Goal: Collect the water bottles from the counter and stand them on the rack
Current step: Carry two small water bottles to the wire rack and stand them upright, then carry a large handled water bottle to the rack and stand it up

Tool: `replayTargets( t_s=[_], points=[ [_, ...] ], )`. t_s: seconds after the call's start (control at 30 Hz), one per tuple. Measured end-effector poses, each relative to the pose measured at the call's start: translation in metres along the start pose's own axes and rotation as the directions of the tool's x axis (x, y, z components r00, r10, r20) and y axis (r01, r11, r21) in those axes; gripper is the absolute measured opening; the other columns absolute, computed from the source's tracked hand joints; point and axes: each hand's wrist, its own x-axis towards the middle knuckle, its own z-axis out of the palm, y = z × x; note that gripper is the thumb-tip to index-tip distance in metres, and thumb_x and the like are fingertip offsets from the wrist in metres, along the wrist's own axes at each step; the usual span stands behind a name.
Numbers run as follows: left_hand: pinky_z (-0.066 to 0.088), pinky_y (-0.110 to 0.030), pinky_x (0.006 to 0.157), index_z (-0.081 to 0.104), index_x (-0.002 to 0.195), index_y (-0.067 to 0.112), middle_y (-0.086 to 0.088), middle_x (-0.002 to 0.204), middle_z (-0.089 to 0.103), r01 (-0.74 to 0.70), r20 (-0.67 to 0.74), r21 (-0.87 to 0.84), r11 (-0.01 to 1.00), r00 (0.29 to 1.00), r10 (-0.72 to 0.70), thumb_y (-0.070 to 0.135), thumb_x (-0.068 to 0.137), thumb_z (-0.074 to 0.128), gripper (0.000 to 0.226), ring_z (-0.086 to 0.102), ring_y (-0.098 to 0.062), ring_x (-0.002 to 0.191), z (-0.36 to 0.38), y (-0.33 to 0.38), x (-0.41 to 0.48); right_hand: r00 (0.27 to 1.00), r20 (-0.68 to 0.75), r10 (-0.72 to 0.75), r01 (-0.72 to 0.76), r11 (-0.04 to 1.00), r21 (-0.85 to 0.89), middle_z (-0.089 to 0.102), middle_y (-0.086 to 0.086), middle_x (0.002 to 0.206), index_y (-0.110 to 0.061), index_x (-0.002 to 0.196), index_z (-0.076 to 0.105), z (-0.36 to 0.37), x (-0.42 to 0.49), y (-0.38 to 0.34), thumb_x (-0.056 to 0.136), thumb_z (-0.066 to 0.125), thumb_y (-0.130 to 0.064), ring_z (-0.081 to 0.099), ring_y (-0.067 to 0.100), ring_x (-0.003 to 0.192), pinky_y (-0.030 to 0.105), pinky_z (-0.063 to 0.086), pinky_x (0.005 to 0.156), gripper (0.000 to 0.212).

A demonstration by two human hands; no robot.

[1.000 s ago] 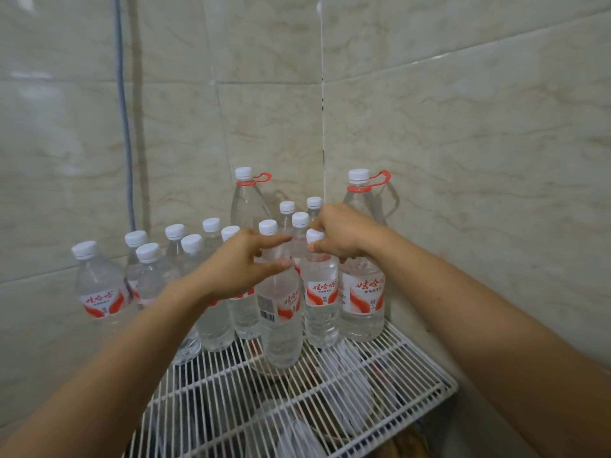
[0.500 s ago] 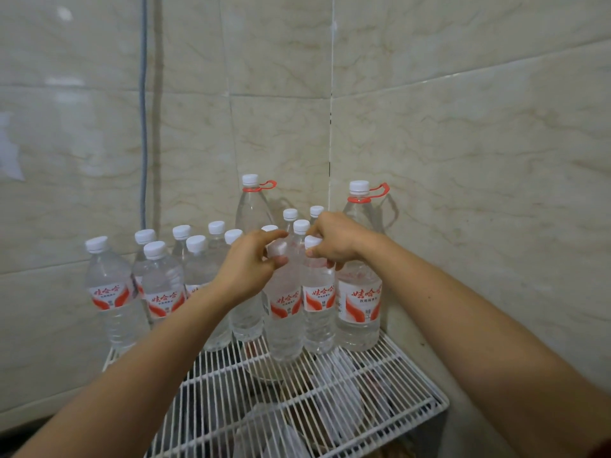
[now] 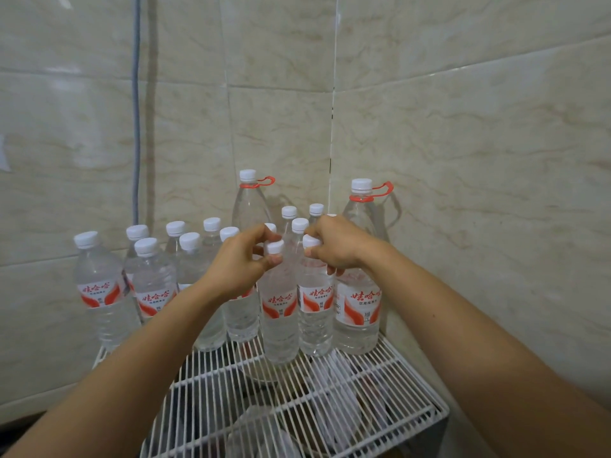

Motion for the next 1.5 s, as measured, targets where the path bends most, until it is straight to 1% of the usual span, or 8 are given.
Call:
replayTargets(
  t_s=[0.23,0.43,0.53,0.7,0.8,0.93,1.13,1.5],
  points=[
    [0.044,-0.018,0.069,0.054,0.107,0.023,0.013,0.117,0.055,-0.021,-0.065,-0.02,1.0,0.998,0.02,0.019,0.091,0.06,0.018,0.052,-0.005,0.103,0.011,-0.005,-0.009,0.998,-0.036,-0.043,0.043,0.999,-0.011,0.063,0.01,0.086,-0.018,0.081,0.05,0.003,-0.009,0.003,0.096,0.052,-0.02,0.069,0.022,0.068,0.036,0.059,0.062,0.015],
    [0.04,-0.016,0.083,0.052,0.123,0.021,0.005,0.127,0.049,-0.036,-0.168,0.092,0.995,0.984,0.052,0.022,0.093,0.056,0.03,0.047,-0.005,0.106,0.022,-0.005,-0.015,0.985,-0.167,-0.035,0.05,0.995,0.089,0.066,0.009,0.095,-0.014,0.105,0.064,0.014,-0.011,0.01,0.092,0.059,-0.022,0.065,0.028,0.082,0.046,0.056,0.076,0.016],
    [0.042,-0.022,0.092,0.048,0.131,0.024,0.001,0.134,0.048,-0.011,-0.164,0.074,0.997,0.986,0.023,0.022,0.094,0.054,0.038,0.047,-0.007,0.115,0.022,-0.004,-0.019,0.98,-0.198,-0.015,0.049,0.984,0.17,0.067,0.007,0.091,-0.018,0.1,0.067,0.016,-0.013,0.012,0.088,0.063,-0.025,0.065,0.027,0.083,0.042,0.055,0.075,0.014],
    [0.037,-0.027,0.103,0.03,0.145,0.03,0.006,0.145,0.043,0.003,-0.131,0.045,0.999,0.991,0.003,0.022,0.094,0.054,0.056,0.039,-0.006,0.131,0.018,-0.001,-0.035,0.944,-0.329,-0.022,0.045,0.997,0.063,0.067,0.004,0.103,-0.024,0.111,0.067,0.013,-0.025,0.002,0.083,0.061,-0.029,0.062,0.027,0.096,0.034,0.049,0.073,0.029],
    [0.038,-0.027,0.1,0.032,0.142,0.03,0.004,0.141,0.045,0.042,-0.152,0.048,0.998,0.988,-0.034,0.026,0.094,0.053,0.053,0.041,-0.006,0.128,0.003,-0.001,-0.06,0.909,-0.41,-0.072,0.076,0.997,-0.008,0.064,0.004,0.114,-0.021,0.12,0.063,0.02,-0.046,-0.013,0.09,0.057,-0.028,0.06,0.025,0.103,0.035,0.049,0.081,0.031],
    [0.041,-0.033,0.103,0.039,0.14,0.025,0.003,0.139,0.048,0.146,-0.148,0.141,0.979,0.981,-0.125,0.03,0.094,0.052,0.048,0.046,-0.011,0.127,-0.031,-0.028,-0.129,0.956,-0.258,-0.14,0.16,0.985,0.057,0.059,0.0,0.123,-0.022,0.131,0.056,0.08,-0.079,-0.047,0.095,0.052,-0.036,0.06,0.016,0.101,0.031,0.047,0.087,0.039],
    [0.038,-0.035,0.103,0.041,0.139,0.02,-0.006,0.139,0.048,0.371,-0.172,0.34,0.864,0.928,-0.331,0.033,0.095,0.05,0.047,0.047,-0.02,0.125,-0.112,-0.078,-0.255,0.969,0.005,-0.246,0.243,0.96,0.137,0.053,0.006,0.136,-0.015,0.138,0.049,0.177,-0.109,-0.151,0.096,0.051,-0.04,0.05,0.022,0.123,0.034,0.04,0.102,0.05],
    [0.043,-0.041,0.09,0.03,0.143,0.015,-0.009,0.138,0.042,0.774,-0.504,0.463,0.431,0.63,-0.591,0.041,0.098,0.038,0.053,0.038,-0.028,0.126,-0.27,-0.117,-0.531,0.834,0.211,-0.51,0.489,0.86,0.145,0.05,0.006,0.139,-0.013,0.138,0.048,0.327,-0.223,-0.417,0.095,0.051,-0.041,0.045,0.025,0.128,0.041,0.039,0.105,0.052]
  ],
)
